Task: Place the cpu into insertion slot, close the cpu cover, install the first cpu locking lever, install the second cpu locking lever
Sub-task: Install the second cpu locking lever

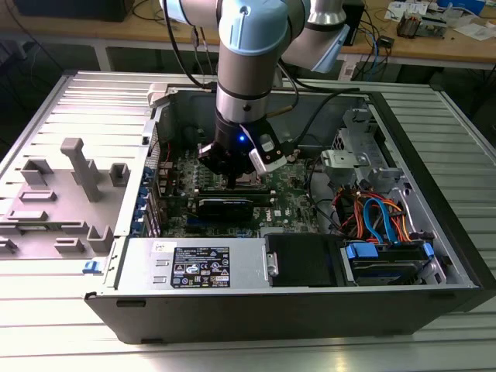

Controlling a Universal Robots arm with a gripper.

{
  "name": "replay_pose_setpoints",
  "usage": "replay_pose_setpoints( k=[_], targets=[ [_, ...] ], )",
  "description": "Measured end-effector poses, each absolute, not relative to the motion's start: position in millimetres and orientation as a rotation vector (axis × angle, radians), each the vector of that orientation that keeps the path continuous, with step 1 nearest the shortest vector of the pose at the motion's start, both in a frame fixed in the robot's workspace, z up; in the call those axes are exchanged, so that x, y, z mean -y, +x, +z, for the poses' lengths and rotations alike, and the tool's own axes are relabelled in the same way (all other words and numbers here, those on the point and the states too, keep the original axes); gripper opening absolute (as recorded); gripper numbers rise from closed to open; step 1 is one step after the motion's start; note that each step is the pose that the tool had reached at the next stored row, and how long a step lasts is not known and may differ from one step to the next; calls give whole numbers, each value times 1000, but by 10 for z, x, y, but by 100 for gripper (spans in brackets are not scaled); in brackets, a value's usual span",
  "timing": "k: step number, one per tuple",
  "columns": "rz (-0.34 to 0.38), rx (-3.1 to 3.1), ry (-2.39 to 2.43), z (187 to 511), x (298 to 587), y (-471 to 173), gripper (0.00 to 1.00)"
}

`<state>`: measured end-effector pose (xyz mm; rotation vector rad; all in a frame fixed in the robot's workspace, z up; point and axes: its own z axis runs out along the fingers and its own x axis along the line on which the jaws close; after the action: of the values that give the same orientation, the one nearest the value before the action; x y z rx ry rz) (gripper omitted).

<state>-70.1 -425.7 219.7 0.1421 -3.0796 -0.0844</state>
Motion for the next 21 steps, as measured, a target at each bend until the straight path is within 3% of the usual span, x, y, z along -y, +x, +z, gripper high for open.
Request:
replay_pose_setpoints(
  k=[21],
  targets=[
    [-96, 3078, 154, 2191, 4330, -732, 11]
  ],
)
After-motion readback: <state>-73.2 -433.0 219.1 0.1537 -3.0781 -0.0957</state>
